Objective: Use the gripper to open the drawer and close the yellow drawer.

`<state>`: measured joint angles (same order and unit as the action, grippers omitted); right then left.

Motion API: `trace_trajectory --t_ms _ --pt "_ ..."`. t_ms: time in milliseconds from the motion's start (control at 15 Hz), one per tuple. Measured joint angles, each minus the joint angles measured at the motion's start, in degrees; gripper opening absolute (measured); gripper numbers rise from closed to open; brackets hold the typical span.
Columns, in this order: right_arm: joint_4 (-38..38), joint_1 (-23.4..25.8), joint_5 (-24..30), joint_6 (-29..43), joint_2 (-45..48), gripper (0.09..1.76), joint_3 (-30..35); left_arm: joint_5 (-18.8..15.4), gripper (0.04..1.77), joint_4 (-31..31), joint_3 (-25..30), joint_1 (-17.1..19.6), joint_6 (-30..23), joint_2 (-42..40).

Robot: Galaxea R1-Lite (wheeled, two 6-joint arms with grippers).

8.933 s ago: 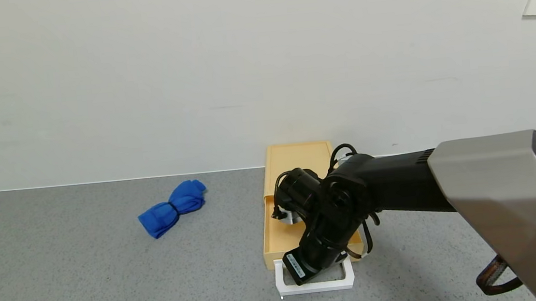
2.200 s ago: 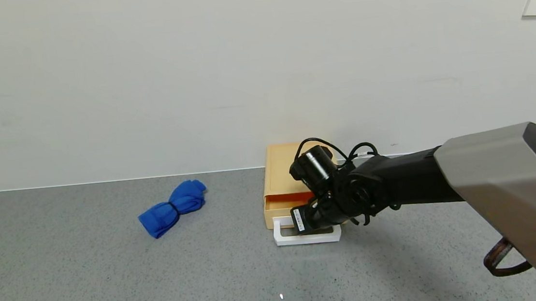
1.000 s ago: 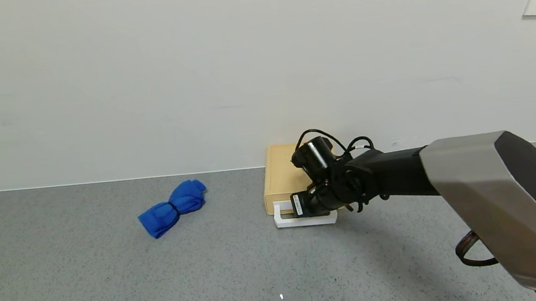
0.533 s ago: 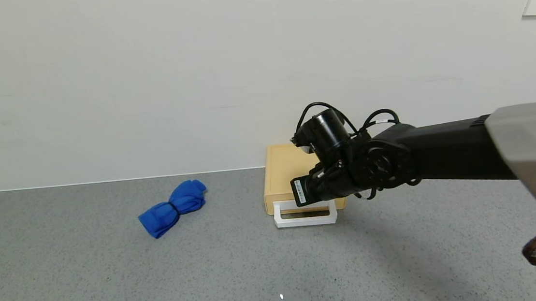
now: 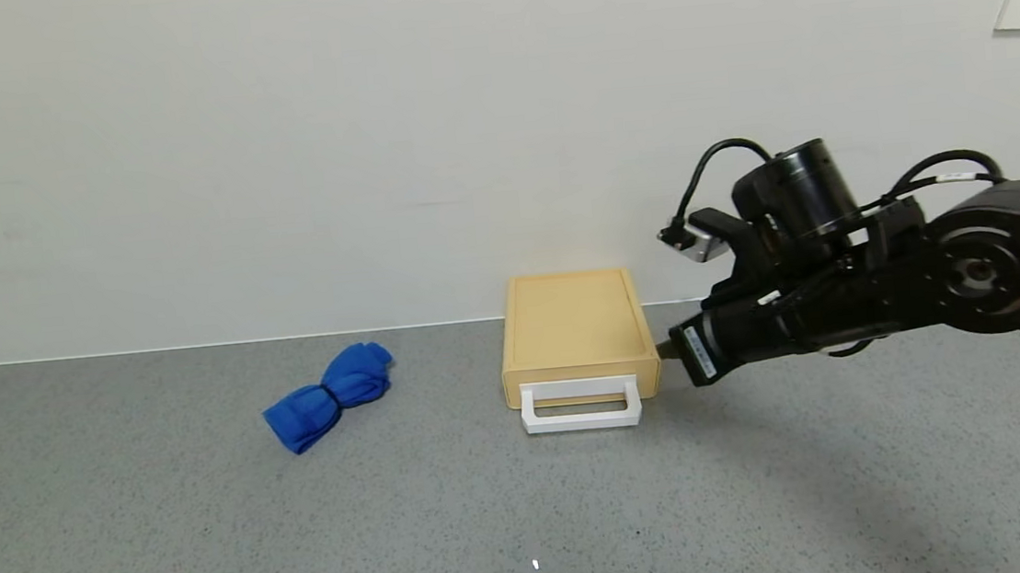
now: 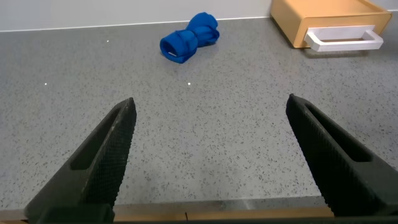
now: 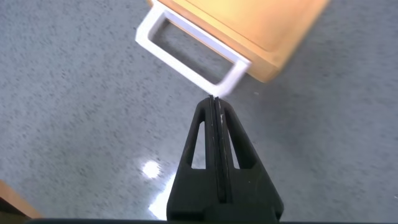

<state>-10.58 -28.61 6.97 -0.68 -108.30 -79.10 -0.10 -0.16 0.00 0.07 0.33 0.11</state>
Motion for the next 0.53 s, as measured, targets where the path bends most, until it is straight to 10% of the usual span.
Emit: trace_trajectory --t_ms 200,533 --pt "3.67 5.00 3.28 -3.11 6.46 0.12 8.59 0.00 1.74 0.00 0.00 0.00 -0.09 0.00" --pt "7.14 9.05 3.89 -3.06 14.40 0.81 18.64 0.07 1.74 0.00 0.00 0.00 -0.33 -0.01"
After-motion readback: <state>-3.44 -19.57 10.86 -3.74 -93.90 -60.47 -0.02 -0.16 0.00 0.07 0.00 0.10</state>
